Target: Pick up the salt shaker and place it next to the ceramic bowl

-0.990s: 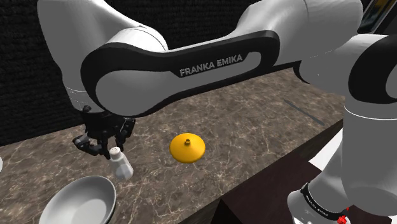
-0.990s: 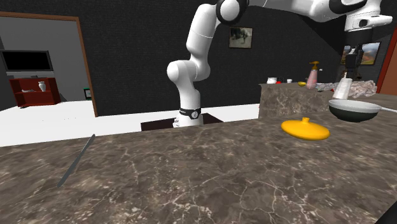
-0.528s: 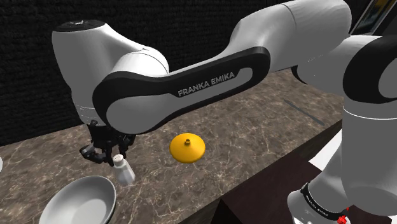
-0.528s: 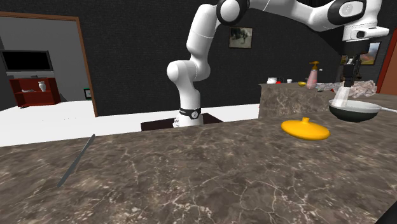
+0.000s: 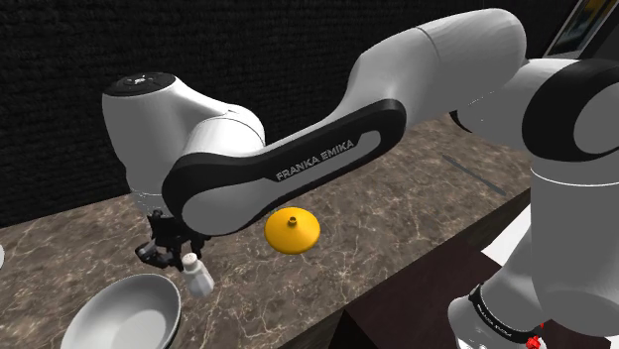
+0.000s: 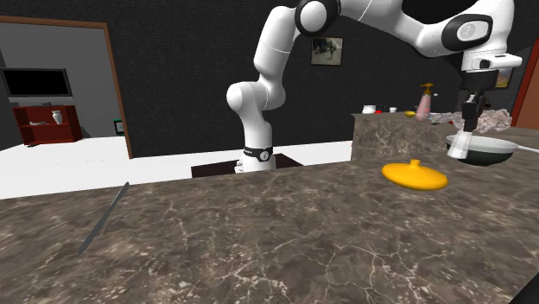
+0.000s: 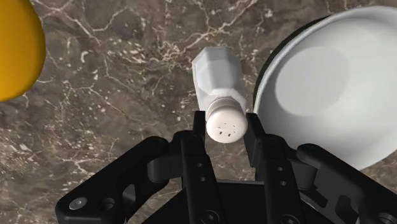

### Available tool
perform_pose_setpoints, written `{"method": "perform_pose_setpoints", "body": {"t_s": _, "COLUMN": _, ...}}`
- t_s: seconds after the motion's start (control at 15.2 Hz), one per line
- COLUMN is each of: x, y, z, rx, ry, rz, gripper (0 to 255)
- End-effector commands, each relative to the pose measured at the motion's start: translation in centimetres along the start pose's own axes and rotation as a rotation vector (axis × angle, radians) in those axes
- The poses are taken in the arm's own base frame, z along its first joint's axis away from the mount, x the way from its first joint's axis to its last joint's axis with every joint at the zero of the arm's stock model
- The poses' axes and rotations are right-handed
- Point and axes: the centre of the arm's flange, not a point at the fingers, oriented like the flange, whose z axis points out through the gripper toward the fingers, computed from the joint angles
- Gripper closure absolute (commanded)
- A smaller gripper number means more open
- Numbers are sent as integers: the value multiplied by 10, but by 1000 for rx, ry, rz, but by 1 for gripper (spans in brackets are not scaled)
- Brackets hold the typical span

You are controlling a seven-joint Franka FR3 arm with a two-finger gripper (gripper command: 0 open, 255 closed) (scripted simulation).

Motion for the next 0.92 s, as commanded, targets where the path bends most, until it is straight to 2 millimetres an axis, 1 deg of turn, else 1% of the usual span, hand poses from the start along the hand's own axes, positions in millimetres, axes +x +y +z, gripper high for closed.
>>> {"method": "perform_pose_setpoints", "body": {"t_s": 0.0, "x": 0, "y": 1, "z": 11, "rx": 0, "ry": 0, "rz": 0, "gripper": 255}}
{"method": "perform_pose_setpoints", "body": {"t_s": 0.2, "x": -1, "y": 3, "z": 28, "rx": 0, "ry": 0, "rz": 0, "gripper": 255}}
{"method": "perform_pose_setpoints", "body": {"t_s": 0.73, "x": -1, "y": 3, "z": 28, "rx": 0, "ry": 0, "rz": 0, "gripper": 255}}
{"method": "perform_pose_setpoints", "body": {"t_s": 0.79, "x": -1, "y": 3, "z": 28, "rx": 0, "ry": 0, "rz": 0, "gripper": 0}}
{"method": "perform_pose_setpoints", "body": {"t_s": 0.86, "x": -1, "y": 3, "z": 28, "rx": 0, "ry": 0, "rz": 0, "gripper": 0}}
